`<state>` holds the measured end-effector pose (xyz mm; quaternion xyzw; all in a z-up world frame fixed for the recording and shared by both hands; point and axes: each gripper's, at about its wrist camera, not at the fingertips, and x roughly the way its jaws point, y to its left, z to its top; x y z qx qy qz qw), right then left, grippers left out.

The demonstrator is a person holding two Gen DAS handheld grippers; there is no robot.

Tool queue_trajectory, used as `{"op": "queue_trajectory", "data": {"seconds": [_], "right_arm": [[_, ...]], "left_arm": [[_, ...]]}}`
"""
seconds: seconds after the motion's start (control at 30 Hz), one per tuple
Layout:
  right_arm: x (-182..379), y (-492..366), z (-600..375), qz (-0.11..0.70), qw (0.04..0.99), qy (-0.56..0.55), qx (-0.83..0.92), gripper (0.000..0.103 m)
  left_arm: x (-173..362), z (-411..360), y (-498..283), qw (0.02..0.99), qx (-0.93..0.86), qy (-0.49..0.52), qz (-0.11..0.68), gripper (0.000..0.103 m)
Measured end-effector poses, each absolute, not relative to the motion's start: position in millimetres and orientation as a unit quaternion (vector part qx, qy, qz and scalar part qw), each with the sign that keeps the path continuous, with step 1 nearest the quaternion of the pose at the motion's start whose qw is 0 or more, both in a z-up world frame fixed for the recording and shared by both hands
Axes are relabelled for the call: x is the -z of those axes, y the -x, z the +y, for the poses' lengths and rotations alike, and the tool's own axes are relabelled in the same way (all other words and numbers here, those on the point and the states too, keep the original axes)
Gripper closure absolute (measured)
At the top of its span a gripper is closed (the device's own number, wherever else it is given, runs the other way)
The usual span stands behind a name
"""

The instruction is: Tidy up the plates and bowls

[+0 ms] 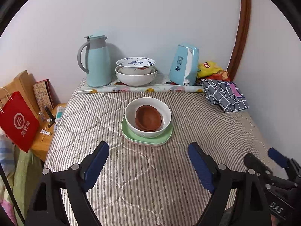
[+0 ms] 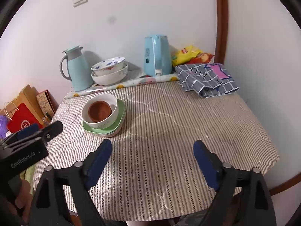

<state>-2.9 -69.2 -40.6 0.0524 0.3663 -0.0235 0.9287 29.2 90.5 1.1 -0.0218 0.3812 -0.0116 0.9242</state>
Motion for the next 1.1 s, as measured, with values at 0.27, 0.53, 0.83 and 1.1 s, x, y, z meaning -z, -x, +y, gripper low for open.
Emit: {"op": "queue_trajectory", "data": {"seconds": [0.27, 0.53, 0.83, 1.1], "right_arm": [[32.0, 23.3, -72.3, 0.355, 0.934, -0.027, 0.039, 0.009], [33.0, 28.3, -76.1, 0.354, 0.934, -0.033, 0.043, 0.009], [34.6, 31.4, -78.9, 0.353, 0.934, -0.035, 0.042, 0.009], [32.7, 34.2, -78.1, 0.349, 0.936, -0.034, 0.043, 0.009]], "left_arm": [[-4.3, 84.9, -12.6, 0.927, 0.008, 0.031, 0.373, 0.011], [-3.0, 84.5, -8.0, 0.927, 0.002, 0.029, 0.373, 0.011], [-1.5, 81.0, -7.7, 0.926, 0.005, 0.025, 0.375, 0.011], [-1.9, 78.5, -5.8, 0.926, 0.009, 0.024, 0.376, 0.011]]}}
